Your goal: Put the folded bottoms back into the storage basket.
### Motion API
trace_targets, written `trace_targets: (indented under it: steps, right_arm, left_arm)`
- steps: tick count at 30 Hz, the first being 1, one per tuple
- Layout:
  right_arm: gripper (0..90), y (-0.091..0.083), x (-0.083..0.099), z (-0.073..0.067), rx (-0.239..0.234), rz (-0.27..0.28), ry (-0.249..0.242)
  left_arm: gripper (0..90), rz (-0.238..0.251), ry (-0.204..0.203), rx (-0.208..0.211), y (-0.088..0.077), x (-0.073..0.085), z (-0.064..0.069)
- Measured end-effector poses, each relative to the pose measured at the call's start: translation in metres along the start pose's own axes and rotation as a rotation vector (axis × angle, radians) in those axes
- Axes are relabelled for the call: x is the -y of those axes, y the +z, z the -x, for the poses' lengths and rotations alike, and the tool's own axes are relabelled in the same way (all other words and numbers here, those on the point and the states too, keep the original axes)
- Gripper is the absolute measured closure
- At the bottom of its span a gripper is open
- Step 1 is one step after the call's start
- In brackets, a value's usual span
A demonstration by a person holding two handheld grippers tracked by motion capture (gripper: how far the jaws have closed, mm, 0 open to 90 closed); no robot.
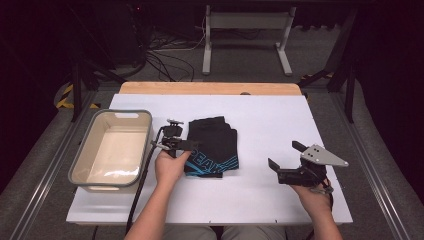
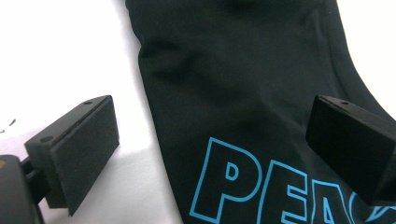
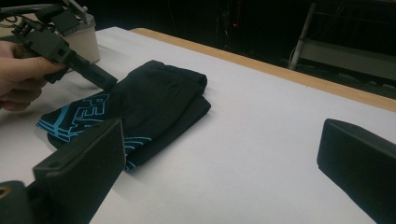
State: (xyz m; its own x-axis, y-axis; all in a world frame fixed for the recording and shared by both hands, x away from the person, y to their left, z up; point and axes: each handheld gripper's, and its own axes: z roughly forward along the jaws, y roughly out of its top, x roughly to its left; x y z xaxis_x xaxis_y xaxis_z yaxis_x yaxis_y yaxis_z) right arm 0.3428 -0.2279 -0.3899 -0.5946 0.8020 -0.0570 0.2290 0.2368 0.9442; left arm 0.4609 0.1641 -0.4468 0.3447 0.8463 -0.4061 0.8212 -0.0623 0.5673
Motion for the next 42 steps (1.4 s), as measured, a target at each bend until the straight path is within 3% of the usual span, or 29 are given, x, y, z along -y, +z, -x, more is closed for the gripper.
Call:
trace_targets:
  steps: [6,18,21,27,29,34,37,42]
  right_arm:
    - [1.8,0.0,0.0,0.0,0.002,0.001,0.001]
    - [1.8,0.0,-0.001,-0.002,-0.002,0.004,-0.003]
    - [1.9,0.0,-0.002,-0.003,-0.004,0.001,-0.007]
    - [1.8,0.0,-0.002,-0.003,-0.005,0.002,-0.007]
    - [1.8,0.0,-0.002,-0.003,-0.005,0.002,-0.005]
    - [1.9,-0.001,-0.002,-0.003,-0.008,0.007,-0.005]
    - [1.8,-0.001,-0.002,-0.003,-0.009,0.007,-0.005]
    - [1.8,0.0,-0.002,-0.003,-0.008,0.006,-0.005]
  left_arm:
    - [3.2,0.006,-0.018,-0.005,0.001,-0.001,0.001]
    - [5.6,-0.007,-0.03,0.073,0.004,-0.001,0.004]
    - [8.9,-0.002,-0.018,0.101,0.007,0.0,0.006]
    - [9.3,-0.016,0.001,0.101,0.011,-0.002,0.013]
    - [12.9,-0.03,0.008,0.134,0.014,-0.003,0.018]
    - [13.9,-0.032,0.008,0.136,0.016,-0.004,0.021]
    - [18.3,-0.027,0.002,0.157,0.017,-0.005,0.02]
    - [24.1,-0.026,-0.008,0.157,0.019,-0.005,0.023]
